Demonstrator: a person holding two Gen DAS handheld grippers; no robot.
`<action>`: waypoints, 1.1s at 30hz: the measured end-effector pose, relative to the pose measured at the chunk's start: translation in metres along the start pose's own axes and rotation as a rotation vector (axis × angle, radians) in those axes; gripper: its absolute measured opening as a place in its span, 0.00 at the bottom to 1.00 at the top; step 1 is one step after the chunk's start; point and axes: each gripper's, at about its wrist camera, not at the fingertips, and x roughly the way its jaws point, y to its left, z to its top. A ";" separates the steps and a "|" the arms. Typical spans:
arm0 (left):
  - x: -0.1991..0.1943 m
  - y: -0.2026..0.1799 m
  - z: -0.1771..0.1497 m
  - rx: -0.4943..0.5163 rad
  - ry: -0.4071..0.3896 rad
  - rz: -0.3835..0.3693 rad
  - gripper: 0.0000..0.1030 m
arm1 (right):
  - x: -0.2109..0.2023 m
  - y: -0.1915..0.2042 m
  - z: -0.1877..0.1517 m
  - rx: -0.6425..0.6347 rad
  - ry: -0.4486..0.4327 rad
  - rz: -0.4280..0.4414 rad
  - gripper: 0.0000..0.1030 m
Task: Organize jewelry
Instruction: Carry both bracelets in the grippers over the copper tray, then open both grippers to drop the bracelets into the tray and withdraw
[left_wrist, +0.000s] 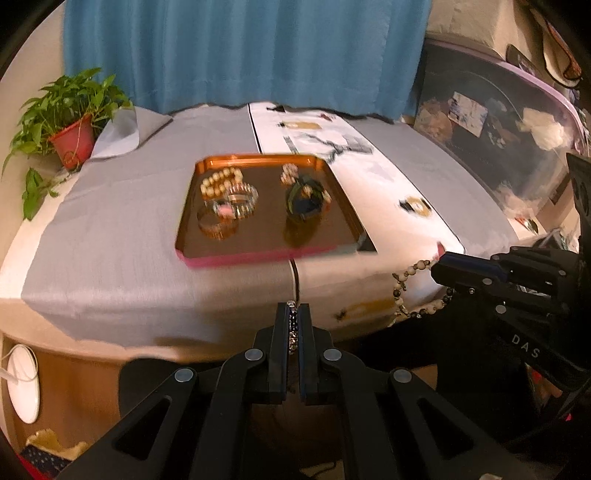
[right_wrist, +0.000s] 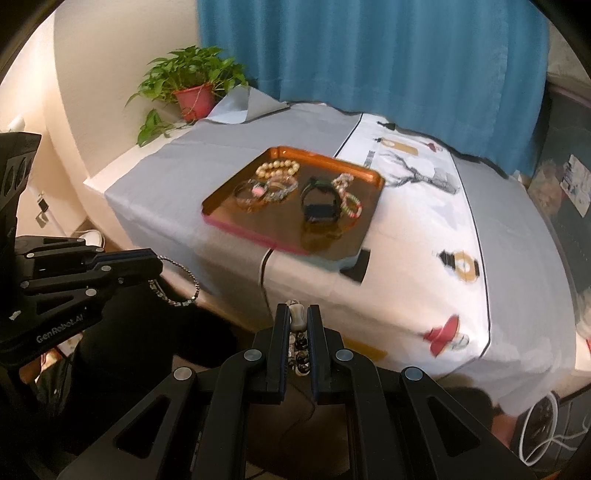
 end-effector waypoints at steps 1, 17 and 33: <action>0.003 0.004 0.009 -0.003 -0.011 0.004 0.02 | 0.003 -0.002 0.006 0.001 -0.005 -0.003 0.09; 0.098 0.052 0.132 -0.029 -0.082 0.052 0.02 | 0.100 -0.063 0.138 0.035 -0.123 -0.096 0.09; 0.131 0.078 0.117 -0.090 -0.027 0.249 0.99 | 0.156 -0.061 0.122 0.055 -0.016 -0.074 0.65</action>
